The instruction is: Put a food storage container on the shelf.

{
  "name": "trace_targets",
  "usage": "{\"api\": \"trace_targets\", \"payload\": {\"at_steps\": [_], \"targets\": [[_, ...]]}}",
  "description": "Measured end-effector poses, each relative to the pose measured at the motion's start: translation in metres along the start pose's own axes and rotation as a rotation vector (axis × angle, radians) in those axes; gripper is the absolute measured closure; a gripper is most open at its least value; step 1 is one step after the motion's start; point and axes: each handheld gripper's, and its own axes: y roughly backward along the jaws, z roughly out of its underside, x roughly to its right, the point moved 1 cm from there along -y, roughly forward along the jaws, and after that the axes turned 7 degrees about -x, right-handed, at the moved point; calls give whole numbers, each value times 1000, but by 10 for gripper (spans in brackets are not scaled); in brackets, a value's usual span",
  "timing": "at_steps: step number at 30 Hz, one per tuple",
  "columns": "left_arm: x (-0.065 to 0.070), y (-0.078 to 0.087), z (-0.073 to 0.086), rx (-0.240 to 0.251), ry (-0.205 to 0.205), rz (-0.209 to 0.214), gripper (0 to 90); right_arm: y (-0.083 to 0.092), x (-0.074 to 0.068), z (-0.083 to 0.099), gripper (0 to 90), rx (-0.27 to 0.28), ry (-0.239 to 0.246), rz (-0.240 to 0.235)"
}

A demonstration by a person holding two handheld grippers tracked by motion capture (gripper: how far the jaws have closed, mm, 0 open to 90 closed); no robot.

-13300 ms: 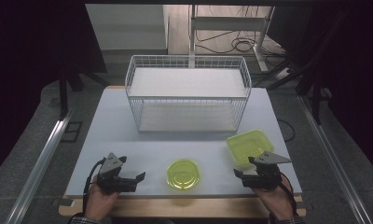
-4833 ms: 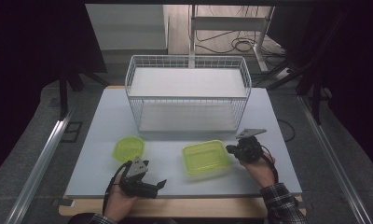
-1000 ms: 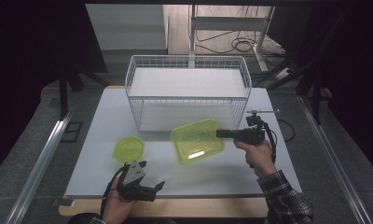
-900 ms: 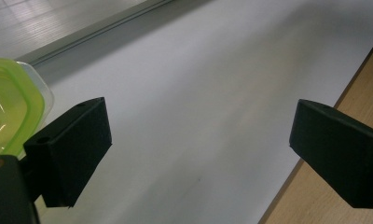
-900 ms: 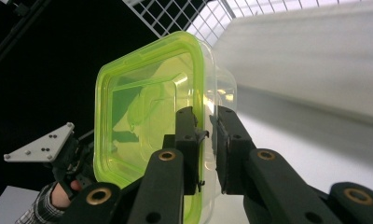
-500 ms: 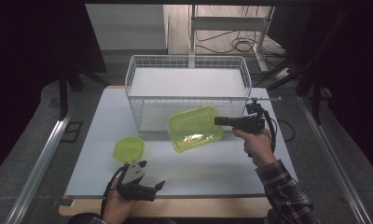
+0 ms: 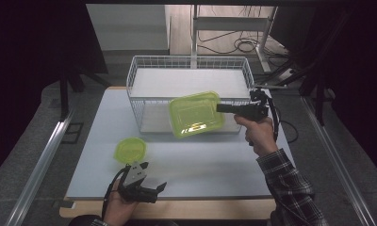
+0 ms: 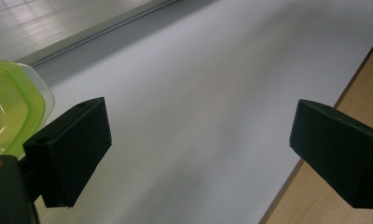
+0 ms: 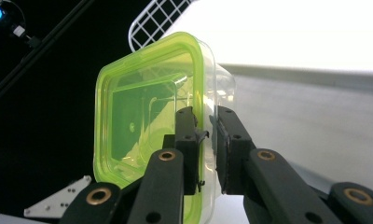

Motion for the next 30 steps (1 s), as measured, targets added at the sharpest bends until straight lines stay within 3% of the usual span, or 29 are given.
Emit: {"api": "trace_targets", "payload": {"at_steps": [12,30], "targets": [[-1,0,0,8,4,-1,49,3,-9,-31,803,51,32,62],[-1,1,0,27,11,8,44,-4,-9,-68,803,135,15,153]]}}
